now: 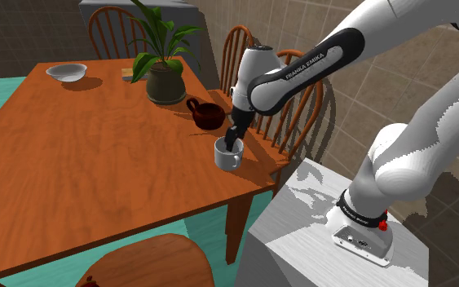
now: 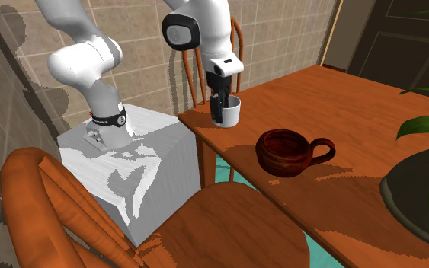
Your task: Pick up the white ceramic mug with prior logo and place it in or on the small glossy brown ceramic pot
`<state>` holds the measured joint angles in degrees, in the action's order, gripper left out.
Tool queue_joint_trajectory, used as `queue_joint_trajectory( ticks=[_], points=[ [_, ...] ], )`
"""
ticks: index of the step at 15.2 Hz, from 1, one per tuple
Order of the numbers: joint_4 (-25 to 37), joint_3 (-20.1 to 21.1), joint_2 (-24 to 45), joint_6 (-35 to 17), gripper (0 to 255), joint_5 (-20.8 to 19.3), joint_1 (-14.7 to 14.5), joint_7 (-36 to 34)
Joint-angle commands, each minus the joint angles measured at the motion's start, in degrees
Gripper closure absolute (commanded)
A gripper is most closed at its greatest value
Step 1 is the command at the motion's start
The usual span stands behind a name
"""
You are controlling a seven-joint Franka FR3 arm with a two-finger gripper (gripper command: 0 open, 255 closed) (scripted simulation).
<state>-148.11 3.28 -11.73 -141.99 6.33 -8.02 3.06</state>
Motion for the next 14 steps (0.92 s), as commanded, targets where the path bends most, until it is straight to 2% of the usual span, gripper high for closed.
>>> queue_joint_trajectory(
  ticks=[1, 7, 8, 14],
  points=[
    [-0.1, 0.0, 0.7, -0.7, 0, 0.0, 0.0, 0.0],
    [0.0, 0.0, 0.6, -0.7, 0, 0.0, 0.0, 0.0],
    [0.0, 0.0, 0.6, -0.7, 255, 0.0, 0.0, 0.0],
    [0.0, 0.0, 0.6, -0.7, 255, 0.0, 0.0, 0.0]
  ],
)
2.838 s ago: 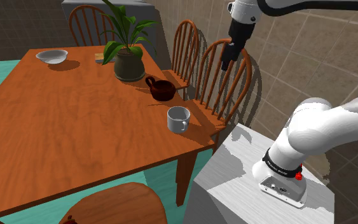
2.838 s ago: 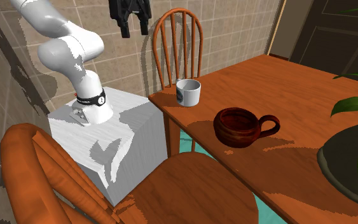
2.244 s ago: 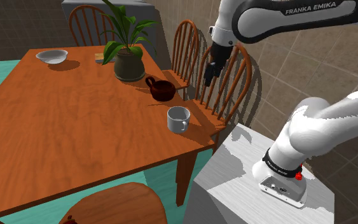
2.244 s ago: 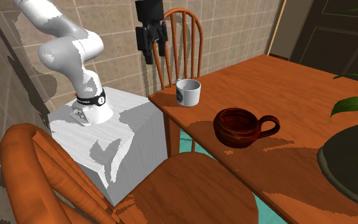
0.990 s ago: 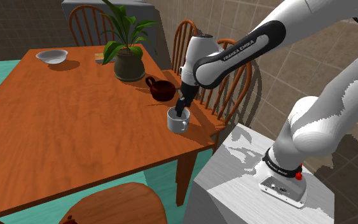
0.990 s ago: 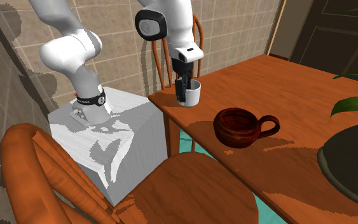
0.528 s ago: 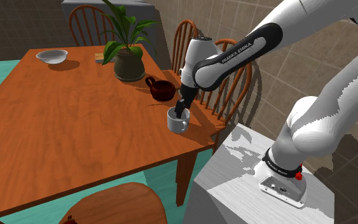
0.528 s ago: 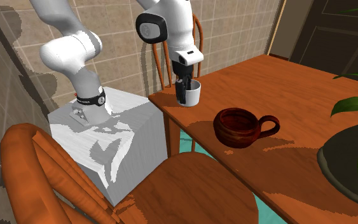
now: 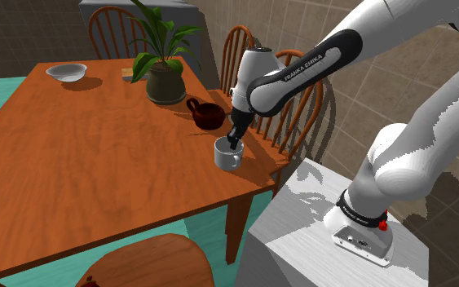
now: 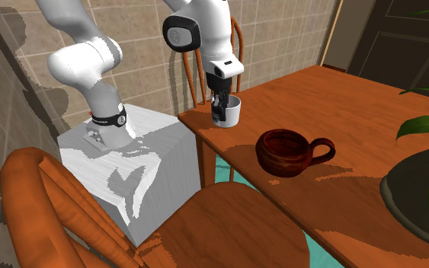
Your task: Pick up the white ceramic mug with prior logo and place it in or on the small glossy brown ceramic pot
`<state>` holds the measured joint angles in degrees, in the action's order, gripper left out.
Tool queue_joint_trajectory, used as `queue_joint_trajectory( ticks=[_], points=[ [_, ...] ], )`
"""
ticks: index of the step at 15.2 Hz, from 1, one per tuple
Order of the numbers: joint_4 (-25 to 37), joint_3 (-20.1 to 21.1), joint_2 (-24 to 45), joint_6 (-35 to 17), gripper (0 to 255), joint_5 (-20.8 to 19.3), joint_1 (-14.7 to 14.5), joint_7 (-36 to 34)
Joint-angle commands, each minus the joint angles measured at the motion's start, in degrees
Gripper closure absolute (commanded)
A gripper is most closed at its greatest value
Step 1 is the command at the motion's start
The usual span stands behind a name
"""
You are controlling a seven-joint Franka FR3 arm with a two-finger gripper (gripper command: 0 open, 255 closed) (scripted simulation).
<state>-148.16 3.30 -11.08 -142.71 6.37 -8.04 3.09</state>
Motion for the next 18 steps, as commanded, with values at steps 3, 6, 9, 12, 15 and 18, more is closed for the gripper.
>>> queue_joint_trajectory(
  ticks=[3, 6, 9, 12, 15, 18],
  points=[
    [0.0, 0.0, 0.0, 0.0, 255, 0.0, 0.0, 0.0],
    [0.9, 0.0, -1.8, 2.7, 255, -0.2, 0.1, -0.2],
    [1.9, -0.1, -3.4, 5.3, 255, -0.4, 0.1, -0.4],
    [3.0, -0.1, -5.0, 8.0, 255, -0.5, 0.2, -0.6],
    [4.3, -0.1, -6.3, 10.6, 255, -0.7, 0.2, -0.8],
    [5.6, -0.2, -7.5, 13.1, 255, -0.8, 0.3, -1.0]
  ],
)
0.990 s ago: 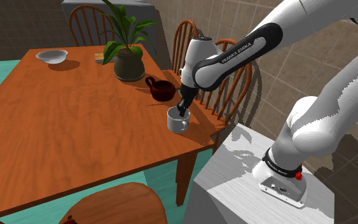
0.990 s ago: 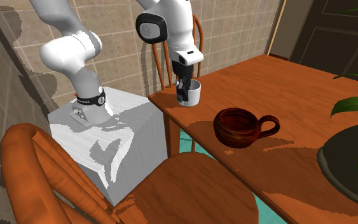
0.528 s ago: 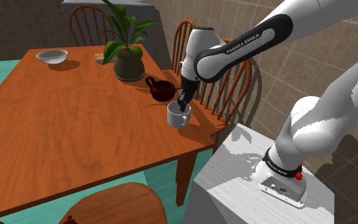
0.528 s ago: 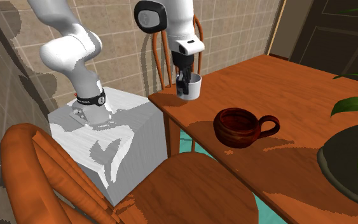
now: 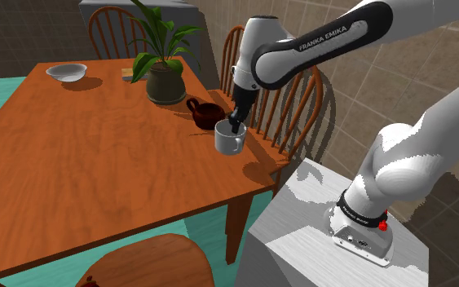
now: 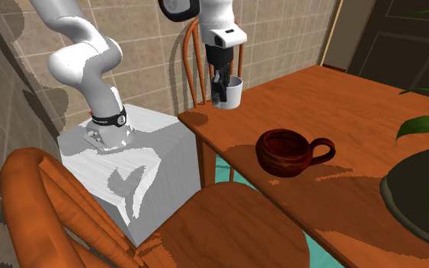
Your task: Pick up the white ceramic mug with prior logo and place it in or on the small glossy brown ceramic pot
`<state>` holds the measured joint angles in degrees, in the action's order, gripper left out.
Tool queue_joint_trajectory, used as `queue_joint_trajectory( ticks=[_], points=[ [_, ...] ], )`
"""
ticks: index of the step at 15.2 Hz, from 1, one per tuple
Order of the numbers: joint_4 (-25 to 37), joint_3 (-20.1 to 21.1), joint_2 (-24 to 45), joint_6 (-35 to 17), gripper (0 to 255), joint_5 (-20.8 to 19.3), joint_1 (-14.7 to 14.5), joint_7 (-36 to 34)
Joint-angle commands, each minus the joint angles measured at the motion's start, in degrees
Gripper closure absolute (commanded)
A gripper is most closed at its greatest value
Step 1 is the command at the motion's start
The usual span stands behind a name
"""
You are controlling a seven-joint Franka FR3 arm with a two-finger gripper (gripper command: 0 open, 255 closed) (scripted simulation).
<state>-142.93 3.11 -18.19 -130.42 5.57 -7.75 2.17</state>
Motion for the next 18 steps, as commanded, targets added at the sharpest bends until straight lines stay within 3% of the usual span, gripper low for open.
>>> queue_joint_trajectory(
  ticks=[1, 18],
  points=[
    [0.9, 0.0, -0.8, 1.7, 255, -0.1, 0.0, -0.1],
    [10.3, -0.3, -4.8, 15.1, 255, -0.7, 0.2, -0.9]
  ],
)
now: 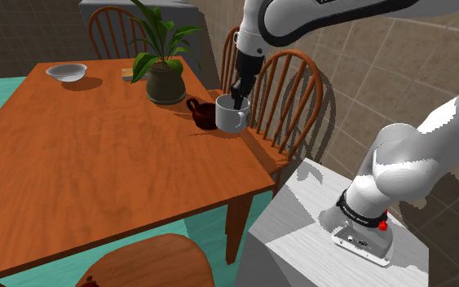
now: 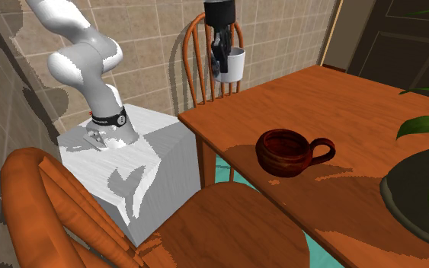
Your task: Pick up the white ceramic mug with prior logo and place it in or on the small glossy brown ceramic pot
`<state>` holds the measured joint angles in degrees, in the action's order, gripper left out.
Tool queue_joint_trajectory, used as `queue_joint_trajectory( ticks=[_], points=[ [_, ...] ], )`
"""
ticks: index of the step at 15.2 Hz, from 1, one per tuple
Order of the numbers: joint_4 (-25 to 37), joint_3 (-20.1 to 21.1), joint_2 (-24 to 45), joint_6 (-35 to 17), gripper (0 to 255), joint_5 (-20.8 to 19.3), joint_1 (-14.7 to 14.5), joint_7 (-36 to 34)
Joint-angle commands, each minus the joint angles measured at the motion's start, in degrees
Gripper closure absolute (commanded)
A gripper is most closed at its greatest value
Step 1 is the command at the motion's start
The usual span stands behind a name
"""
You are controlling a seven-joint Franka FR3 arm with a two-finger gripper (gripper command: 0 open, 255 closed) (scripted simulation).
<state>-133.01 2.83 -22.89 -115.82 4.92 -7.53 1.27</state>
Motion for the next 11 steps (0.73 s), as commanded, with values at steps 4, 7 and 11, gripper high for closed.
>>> queue_joint_trajectory(
  ticks=[4, 7, 11],
  points=[
    [7.8, -2.2, 7.4, 0.6, 255, -0.7, 1.4, 3.2],
    [14.1, -3.7, 13.2, 1.2, 255, -0.8, 2.3, 5.5],
    [23.4, -5.4, 21.1, 2.9, 255, -0.5, 3.5, 8.4]
  ],
)
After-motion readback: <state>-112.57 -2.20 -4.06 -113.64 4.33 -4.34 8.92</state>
